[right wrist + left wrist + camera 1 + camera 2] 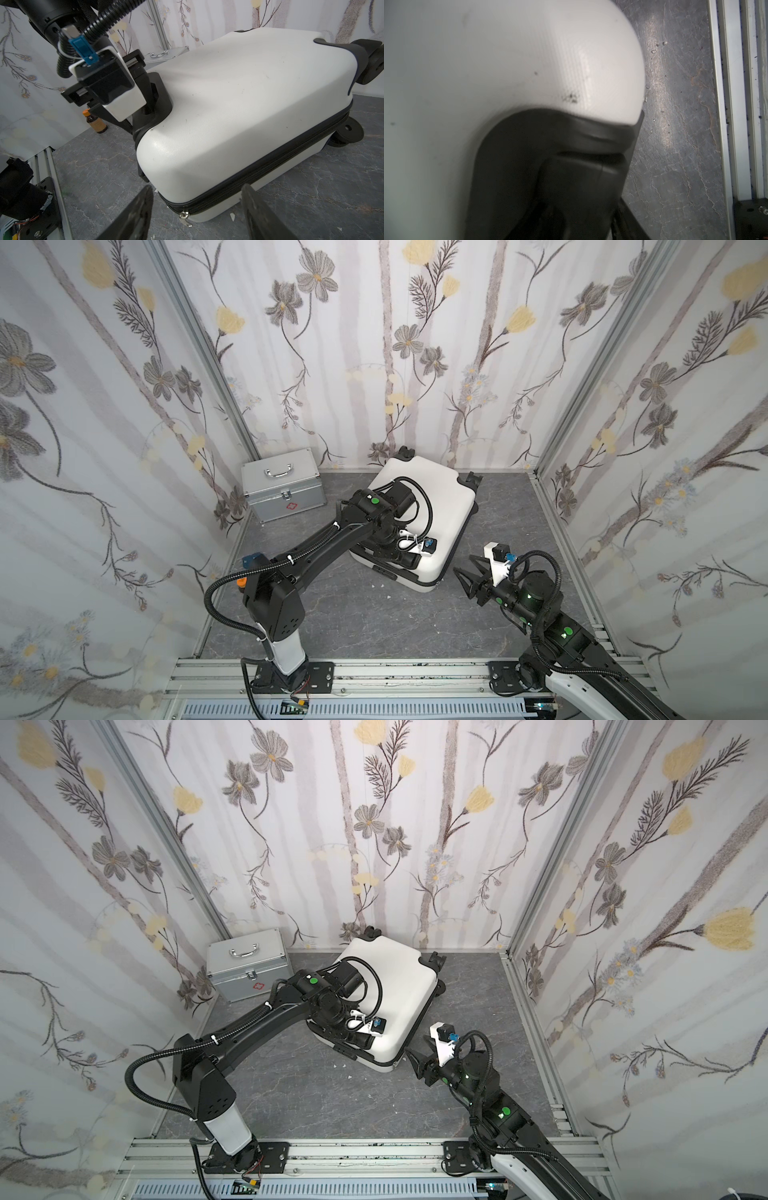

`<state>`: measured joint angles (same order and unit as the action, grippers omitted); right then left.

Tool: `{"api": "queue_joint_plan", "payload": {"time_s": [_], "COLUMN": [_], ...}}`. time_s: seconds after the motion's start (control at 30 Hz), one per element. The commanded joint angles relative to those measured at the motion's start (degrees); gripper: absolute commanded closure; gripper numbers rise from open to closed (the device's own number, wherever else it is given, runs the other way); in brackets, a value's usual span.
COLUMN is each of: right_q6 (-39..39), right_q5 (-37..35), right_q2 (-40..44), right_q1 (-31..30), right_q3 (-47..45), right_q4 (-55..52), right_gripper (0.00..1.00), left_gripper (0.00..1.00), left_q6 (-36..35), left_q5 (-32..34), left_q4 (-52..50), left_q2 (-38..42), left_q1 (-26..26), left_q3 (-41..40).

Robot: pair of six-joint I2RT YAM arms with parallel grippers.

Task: Open the suitcase zippers
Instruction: Pick up the suitcase from the center of the board, then unzip the zipper on the suitcase.

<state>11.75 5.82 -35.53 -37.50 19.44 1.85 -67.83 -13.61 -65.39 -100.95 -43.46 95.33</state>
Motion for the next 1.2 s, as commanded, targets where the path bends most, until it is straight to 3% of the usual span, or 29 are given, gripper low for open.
{"api": "queue_joint_plan", "payload": {"time_s": [0.0,0.2,0.43,0.6,0.77,1.17], "right_q6": [-0.81,-3.35,-9.85,-13.86,-17.42,-11.79], "right_q5": [-0.55,-0.91,4.0,6.9,9.48,1.52], "right_q2": [0.41,0.6,-1.44,-4.71,-13.1,-19.04], "right_q1": [-0.04,-0.04,-2.4,-6.01,-11.38,-17.67], "right_q3": [-0.88,-2.12,-5.7,-9.74,-10.3,-12.04], "right_q4": [1.7,4.82,13.47,22.68,27.4,35.97], "right_gripper": [0.34,0.37,0.45,0.45,0.44,0.46], "left_gripper": [0.68,0.84,0.9,0.9,0.9,0.9], "left_q6": [0.16,0.73,1.42,1.51,2.25,4.01], "left_q5": [4.22,-2.14,-8.07,-10.64,-11.25,-11.67], "left_q4": [-1.76,-3.86,-1.12,0.3,2.03,3.25], "left_q2": [-1.44,4.47,13.83,17.71,19.29,18.81], "left_q1": [0.24,0.63,1.44,2.66,2.95,3.03], "left_q3": [-1.37,0.01,-1.92,-3.47,-4.87,-4.89]}}
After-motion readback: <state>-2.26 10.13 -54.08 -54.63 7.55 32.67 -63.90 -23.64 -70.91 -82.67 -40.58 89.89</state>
